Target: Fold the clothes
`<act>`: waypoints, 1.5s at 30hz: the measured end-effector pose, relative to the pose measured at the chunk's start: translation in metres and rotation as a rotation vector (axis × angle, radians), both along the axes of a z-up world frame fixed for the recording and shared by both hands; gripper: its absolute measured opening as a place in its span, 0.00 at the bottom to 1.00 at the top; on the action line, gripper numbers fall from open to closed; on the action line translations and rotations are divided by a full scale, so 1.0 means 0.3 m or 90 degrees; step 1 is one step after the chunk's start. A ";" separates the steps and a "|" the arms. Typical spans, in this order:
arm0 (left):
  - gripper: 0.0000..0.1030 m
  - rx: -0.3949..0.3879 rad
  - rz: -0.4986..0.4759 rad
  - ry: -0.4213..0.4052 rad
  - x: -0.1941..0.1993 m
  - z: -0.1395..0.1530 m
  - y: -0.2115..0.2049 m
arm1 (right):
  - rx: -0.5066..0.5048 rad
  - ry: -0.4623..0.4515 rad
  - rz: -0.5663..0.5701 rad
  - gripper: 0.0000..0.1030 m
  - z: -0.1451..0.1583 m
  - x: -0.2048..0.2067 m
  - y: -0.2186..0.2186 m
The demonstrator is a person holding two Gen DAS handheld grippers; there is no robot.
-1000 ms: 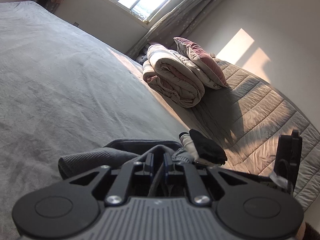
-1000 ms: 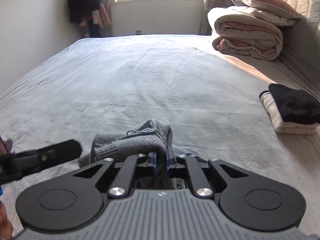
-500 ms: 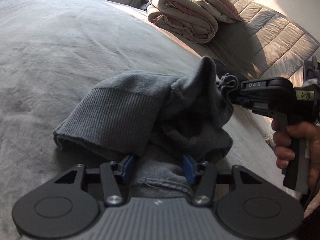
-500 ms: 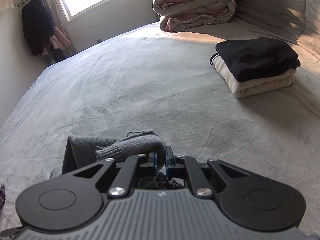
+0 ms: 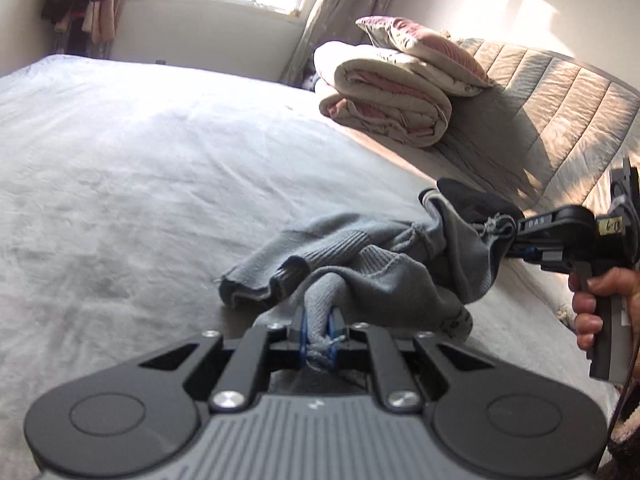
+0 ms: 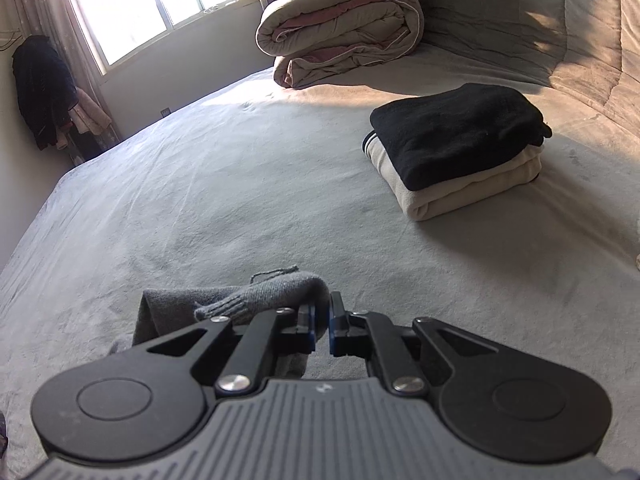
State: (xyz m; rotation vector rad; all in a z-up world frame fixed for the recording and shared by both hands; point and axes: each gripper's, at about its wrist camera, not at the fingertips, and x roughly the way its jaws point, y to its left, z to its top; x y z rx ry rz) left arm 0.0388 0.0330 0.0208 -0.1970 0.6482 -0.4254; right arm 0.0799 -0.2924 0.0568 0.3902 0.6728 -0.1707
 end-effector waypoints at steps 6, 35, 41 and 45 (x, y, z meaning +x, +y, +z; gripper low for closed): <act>0.09 0.006 0.059 0.034 -0.041 0.058 0.186 | -0.037 0.022 0.006 0.06 -0.002 -0.047 0.013; 0.46 0.002 0.019 0.100 -0.032 -0.093 0.317 | -0.120 -0.017 0.277 0.54 -0.083 -0.028 0.166; 0.44 0.060 0.062 0.117 0.029 -0.127 0.312 | -0.183 -0.021 0.315 0.54 -0.109 -0.009 0.237; 0.43 0.044 0.055 0.147 0.059 -0.155 0.310 | -0.186 -0.026 0.314 0.54 -0.095 -0.018 0.228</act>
